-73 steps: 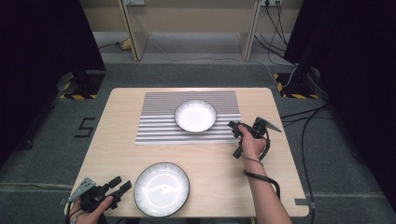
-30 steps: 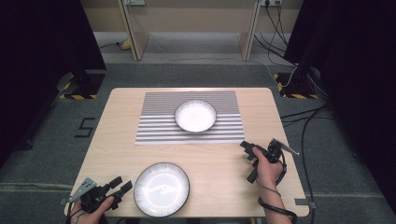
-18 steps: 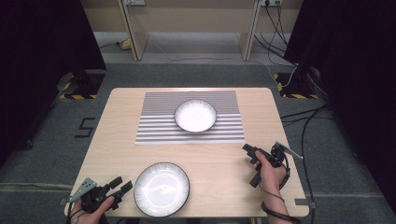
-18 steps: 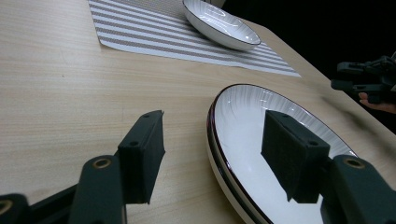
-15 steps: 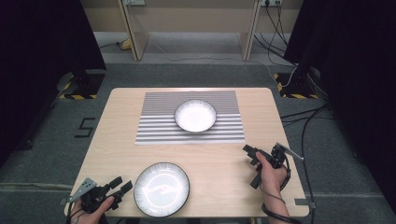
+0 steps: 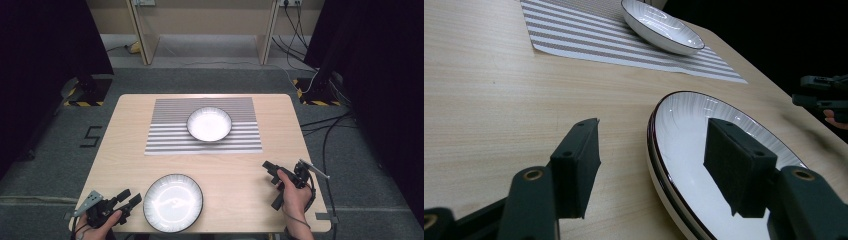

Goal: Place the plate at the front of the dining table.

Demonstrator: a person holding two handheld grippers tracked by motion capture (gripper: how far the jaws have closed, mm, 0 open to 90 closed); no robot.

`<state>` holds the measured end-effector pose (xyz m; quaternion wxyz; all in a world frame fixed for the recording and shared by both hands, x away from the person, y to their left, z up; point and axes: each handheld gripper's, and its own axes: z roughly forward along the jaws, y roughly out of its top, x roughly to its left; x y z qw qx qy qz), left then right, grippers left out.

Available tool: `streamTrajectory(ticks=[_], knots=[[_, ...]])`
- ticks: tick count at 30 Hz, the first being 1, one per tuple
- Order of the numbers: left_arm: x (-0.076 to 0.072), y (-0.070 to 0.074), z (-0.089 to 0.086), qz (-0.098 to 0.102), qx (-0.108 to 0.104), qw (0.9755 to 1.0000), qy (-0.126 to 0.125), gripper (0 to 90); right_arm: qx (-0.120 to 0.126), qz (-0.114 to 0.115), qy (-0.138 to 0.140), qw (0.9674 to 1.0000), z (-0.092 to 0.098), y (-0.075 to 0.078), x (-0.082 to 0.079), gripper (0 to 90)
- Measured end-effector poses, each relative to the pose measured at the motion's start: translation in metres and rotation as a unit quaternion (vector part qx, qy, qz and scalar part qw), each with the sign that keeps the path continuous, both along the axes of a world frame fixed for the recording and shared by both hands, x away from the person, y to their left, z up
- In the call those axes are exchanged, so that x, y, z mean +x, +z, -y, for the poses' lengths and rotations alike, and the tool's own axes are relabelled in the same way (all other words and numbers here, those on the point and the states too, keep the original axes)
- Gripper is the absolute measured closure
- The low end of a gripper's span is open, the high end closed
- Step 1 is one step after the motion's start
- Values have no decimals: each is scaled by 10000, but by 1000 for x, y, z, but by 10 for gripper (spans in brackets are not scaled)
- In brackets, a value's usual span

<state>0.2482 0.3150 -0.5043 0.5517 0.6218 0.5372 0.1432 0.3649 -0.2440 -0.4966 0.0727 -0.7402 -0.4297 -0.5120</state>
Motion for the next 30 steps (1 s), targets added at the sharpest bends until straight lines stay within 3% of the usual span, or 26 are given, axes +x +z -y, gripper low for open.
streamTrajectory(ticks=[30], knots=[[0,1,-2,0,-47,10000,71,383,-2,27,-142,9999,22,-5,-42,504]])
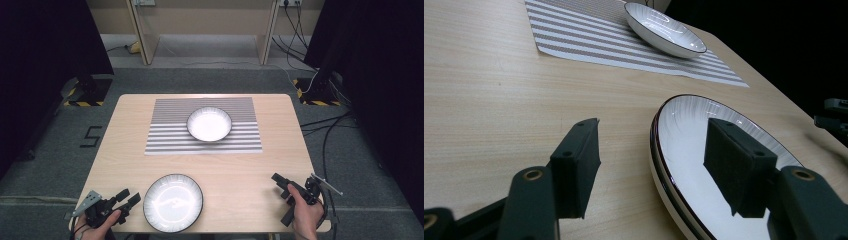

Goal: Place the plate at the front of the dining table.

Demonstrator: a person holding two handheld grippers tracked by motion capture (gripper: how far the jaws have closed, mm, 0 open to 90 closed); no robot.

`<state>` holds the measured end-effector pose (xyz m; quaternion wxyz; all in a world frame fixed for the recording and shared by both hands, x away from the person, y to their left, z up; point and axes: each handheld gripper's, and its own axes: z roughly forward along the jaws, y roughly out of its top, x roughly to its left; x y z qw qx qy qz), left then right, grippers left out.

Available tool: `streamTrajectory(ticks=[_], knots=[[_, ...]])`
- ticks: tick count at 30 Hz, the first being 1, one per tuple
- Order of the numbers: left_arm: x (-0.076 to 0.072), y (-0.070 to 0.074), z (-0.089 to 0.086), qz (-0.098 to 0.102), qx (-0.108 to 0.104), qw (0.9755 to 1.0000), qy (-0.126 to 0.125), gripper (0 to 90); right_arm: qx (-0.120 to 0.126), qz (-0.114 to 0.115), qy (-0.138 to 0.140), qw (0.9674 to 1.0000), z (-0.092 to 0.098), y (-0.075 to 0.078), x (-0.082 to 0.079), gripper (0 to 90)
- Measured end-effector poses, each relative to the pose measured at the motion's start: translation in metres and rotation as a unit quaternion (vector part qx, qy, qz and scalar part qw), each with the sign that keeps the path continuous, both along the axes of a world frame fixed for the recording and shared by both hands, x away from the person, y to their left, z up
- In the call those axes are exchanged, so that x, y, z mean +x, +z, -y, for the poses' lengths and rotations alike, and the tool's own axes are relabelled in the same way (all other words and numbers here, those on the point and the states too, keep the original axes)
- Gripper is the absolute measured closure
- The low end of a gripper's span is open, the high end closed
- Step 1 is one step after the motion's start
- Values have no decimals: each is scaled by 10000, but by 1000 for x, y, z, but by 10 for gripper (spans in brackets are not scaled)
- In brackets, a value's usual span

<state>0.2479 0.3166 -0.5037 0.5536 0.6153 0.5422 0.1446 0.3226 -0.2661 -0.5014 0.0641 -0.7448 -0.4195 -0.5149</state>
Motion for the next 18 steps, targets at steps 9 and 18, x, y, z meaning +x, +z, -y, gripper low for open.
streamTrajectory(ticks=[9,18], knots=[[0,0,1,-3,11,10000,6,383,46,-31,-49,10000,7,-5,-10,504],[0,0,0,-7,8,10000,30,383,45,-40,-147,9999,18,-7,-21,504]])
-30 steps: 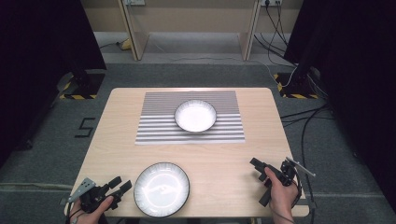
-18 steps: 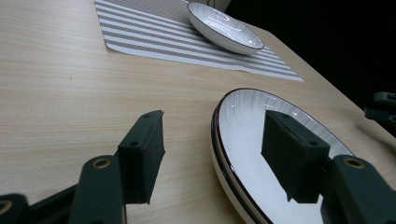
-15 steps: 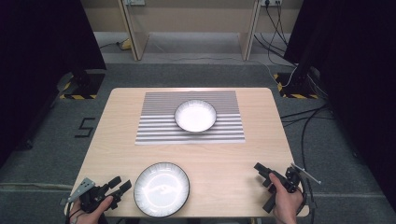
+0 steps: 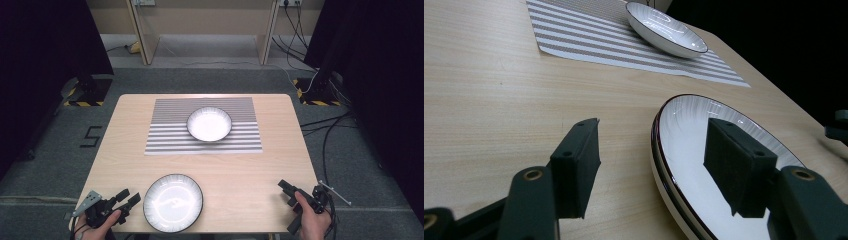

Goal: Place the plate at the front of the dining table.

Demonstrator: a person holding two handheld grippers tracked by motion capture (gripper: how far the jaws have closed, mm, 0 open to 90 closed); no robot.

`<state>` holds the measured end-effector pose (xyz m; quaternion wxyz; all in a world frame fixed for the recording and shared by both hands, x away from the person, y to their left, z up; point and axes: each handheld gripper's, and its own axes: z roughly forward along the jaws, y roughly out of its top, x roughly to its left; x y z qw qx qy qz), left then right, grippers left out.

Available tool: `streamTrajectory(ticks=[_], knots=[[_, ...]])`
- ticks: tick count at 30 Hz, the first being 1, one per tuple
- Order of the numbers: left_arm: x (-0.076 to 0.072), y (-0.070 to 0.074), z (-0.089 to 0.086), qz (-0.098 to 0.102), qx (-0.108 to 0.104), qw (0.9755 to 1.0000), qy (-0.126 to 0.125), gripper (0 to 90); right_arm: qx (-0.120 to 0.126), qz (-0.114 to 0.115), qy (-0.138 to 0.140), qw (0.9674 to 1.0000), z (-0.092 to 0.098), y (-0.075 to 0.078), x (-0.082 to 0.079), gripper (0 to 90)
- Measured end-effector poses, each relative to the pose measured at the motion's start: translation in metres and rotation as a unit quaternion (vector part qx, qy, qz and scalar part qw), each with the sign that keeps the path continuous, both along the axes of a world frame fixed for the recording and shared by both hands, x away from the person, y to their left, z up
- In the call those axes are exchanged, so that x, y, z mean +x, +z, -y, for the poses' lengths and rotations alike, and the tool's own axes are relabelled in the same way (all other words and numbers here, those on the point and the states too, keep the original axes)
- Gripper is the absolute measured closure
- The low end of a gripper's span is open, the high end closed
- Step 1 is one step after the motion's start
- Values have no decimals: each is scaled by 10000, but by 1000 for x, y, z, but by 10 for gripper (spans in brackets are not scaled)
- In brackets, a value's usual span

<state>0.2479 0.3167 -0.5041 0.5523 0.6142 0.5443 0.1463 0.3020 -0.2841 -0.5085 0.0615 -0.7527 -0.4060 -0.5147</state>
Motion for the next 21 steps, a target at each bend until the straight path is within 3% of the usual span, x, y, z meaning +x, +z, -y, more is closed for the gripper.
streamTrajectory(ticks=[15,21], knots=[[2,-2,-2,-35,7,10000,54,383,-46,31,-116,9999,14,0,-17,498],[3,-2,-3,-48,-11,9999,99,383,47,77,-210,9997,22,1,-22,482]])
